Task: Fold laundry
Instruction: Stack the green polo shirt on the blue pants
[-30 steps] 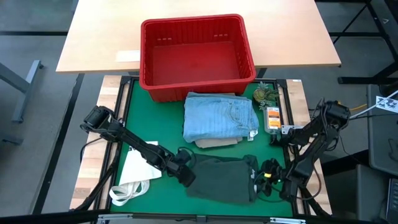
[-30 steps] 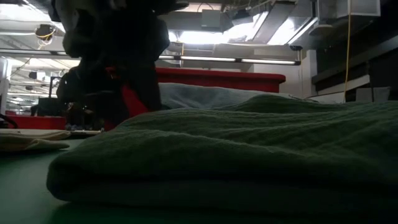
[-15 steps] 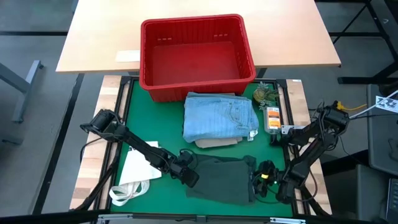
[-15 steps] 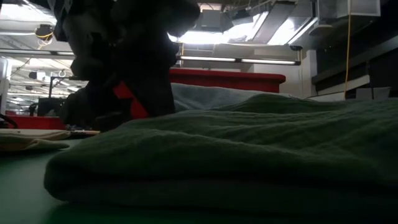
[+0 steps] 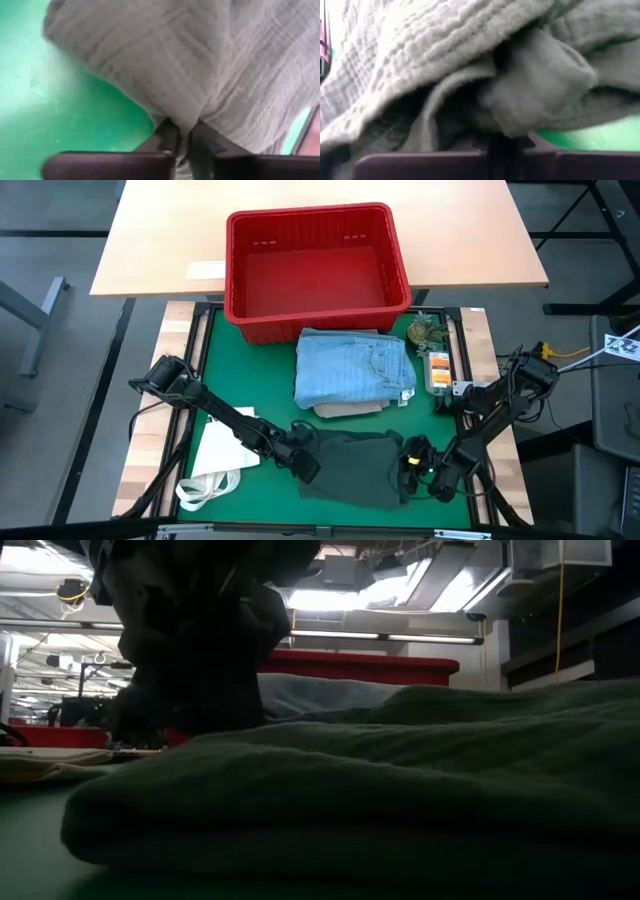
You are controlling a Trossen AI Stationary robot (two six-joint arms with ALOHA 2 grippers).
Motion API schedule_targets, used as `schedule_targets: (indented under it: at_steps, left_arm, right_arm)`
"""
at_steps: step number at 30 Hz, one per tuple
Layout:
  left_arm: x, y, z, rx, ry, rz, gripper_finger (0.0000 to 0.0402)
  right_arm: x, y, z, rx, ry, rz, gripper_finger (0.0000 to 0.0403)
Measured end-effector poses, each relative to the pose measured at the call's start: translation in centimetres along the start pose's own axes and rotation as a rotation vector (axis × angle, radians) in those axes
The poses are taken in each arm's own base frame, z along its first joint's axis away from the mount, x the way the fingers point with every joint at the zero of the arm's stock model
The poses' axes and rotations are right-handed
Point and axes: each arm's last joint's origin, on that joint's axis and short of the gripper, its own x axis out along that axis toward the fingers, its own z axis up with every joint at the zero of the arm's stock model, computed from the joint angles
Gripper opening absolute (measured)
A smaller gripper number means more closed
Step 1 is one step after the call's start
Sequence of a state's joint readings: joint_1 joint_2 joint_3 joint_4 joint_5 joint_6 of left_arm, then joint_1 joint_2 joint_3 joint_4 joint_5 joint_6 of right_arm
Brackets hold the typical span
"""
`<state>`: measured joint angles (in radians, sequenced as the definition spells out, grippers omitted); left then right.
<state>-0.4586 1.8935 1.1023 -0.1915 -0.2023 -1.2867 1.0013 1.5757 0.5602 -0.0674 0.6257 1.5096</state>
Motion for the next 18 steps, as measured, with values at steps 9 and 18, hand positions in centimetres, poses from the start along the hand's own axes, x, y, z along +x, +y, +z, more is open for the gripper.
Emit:
schedule_targets:
  at_steps: [9,18]
  left_arm:
    - [-0.9,-0.7,0.3,0.006,0.046,-0.07,0.0005]
    - [-3.6,-1.5,1.5,0.034,-0.015,-0.137,0.0002]
  right_arm:
    - [-0.2,0.8,0.7,0.043,-0.029,0.067,0.0039]
    - [-1.7,1.4,2.4,0.051,-0.151,0.111,0.0019]
